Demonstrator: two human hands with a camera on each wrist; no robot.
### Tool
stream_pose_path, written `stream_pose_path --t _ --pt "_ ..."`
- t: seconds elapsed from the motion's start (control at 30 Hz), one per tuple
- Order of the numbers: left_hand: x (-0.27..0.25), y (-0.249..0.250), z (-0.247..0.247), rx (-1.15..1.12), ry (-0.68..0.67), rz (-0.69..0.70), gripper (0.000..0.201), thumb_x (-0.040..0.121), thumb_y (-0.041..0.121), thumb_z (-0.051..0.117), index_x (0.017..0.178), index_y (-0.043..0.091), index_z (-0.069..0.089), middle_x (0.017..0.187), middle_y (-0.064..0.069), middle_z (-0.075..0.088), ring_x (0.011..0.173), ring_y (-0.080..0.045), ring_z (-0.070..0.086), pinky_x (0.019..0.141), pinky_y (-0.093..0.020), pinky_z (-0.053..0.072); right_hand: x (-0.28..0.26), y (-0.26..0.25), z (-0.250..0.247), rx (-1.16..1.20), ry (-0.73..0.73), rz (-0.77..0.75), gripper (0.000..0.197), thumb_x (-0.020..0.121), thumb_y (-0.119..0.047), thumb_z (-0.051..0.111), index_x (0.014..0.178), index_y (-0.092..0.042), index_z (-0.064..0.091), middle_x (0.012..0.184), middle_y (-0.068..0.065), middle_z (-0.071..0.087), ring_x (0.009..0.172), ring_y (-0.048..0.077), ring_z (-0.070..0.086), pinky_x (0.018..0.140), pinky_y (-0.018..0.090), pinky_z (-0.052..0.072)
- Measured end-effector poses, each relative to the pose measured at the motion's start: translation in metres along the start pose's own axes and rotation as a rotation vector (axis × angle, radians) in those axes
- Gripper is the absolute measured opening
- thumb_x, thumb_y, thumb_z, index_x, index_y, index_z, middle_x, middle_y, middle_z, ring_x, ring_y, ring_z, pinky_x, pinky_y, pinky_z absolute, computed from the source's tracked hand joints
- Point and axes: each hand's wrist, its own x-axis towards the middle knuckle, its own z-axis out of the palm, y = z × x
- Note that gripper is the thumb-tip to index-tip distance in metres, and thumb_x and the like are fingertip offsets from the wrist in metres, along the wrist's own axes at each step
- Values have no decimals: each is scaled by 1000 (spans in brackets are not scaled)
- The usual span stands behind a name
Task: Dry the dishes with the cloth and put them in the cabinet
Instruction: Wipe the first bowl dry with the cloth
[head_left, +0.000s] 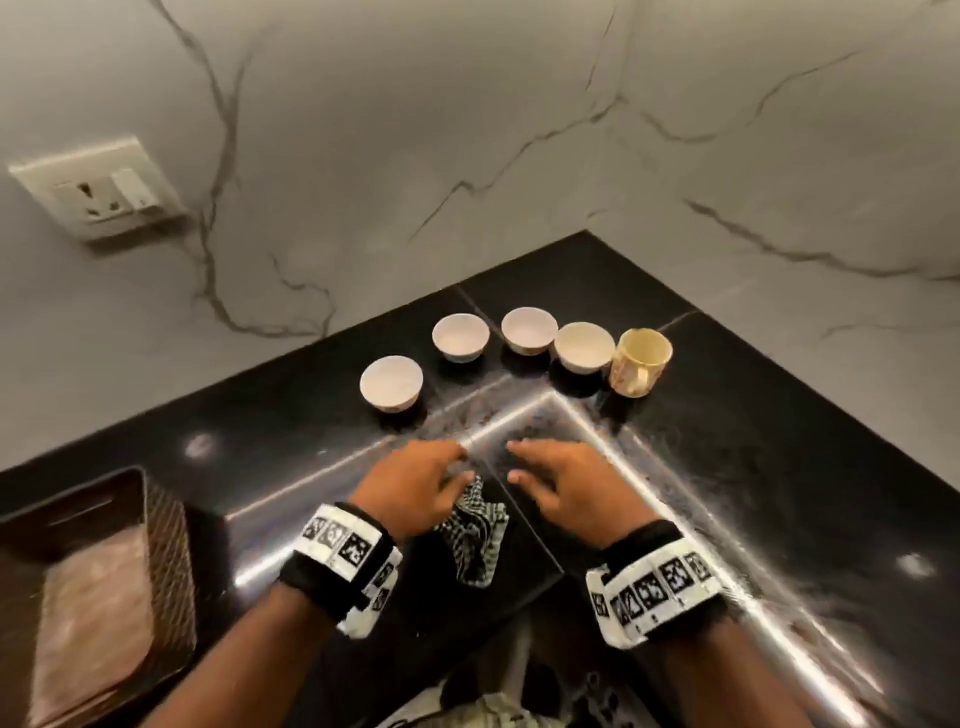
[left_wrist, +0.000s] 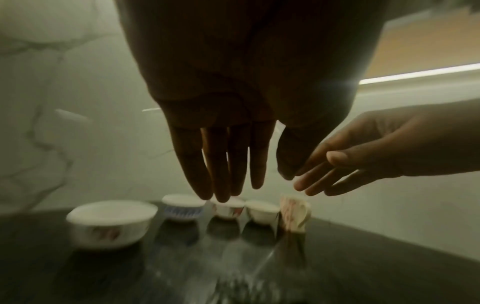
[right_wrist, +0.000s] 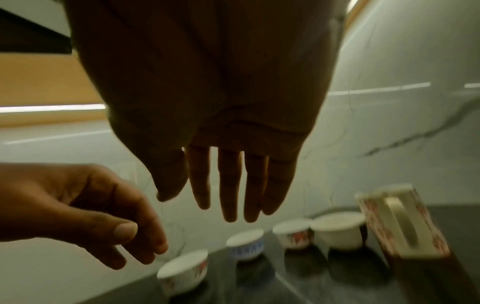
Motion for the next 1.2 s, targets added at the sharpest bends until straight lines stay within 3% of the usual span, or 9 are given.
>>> stream_pose_path --t 0.13,0.23,0.4,0.47,0.57,0.7,0.83,1.03,1.2 --pt "-22 -30 52 21 -183 -127 52 90 47 50 135 22 57 141 -5 59 133 -24 53 109 -38 43 3 0 57 -83 -277 48 58 93 -40 62 149 -33 48 157 1 44 144 19 42 115 38 41" --pt "-31 -37 65 -41 -157 -175 49 96 37 53 143 24 49 148 1 53 140 -19 46 117 -39 37 6 -4 83 -211 -442 28 71 96 -33 61 158 -38 26 167 3 18 148 27 31 114 43 41" --pt "-20 -52 51 -73 -6 -266 28 97 34 52 124 30 57 125 3 66 116 -21 62 97 -38 50 13 0 92 -323 -382 13 69 92 -31 63 152 -39 31 143 4 41 131 28 48 98 43 51" --pt "-8 -60 41 -33 48 -318 35 98 30 55 133 24 52 136 -3 60 126 -26 57 102 -40 47 15 2 92 -323 -359 36 63 91 -32 65 147 -38 38 137 1 44 129 25 49 93 43 53" --pt "17 -70 26 -6 102 -363 57 99 26 57 152 16 37 163 -11 32 148 -30 36 120 -44 32 13 2 89 -309 -338 103 52 92 -35 65 141 -33 47 134 1 46 127 26 50 92 44 53" --pt "48 -75 12 -89 188 -503 71 97 26 62 158 21 25 166 -19 13 146 -42 35 118 -52 34 7 9 84 -296 -276 178 41 93 -40 65 130 -27 55 129 1 49 124 25 52 91 42 52" --pt "69 -81 15 -167 139 -607 73 96 31 64 158 31 25 166 -23 5 145 -46 35 119 -53 33 -1 17 78 -351 -193 183 36 91 -43 67 111 -14 62 132 2 40 125 23 44 88 36 56" --pt "78 -85 36 -152 187 -606 56 91 32 70 141 23 46 159 -21 20 131 -47 49 113 -51 41 -16 34 69 -320 -139 257 42 92 -45 65 117 -12 60 133 2 43 126 23 44 95 37 53" --pt "62 -81 51 -199 253 -615 40 84 40 79 109 17 59 165 -23 12 141 -47 39 115 -48 37 -28 39 70 -309 -87 263 40 94 -42 61 121 -14 49 127 4 48 121 26 47 98 35 48"
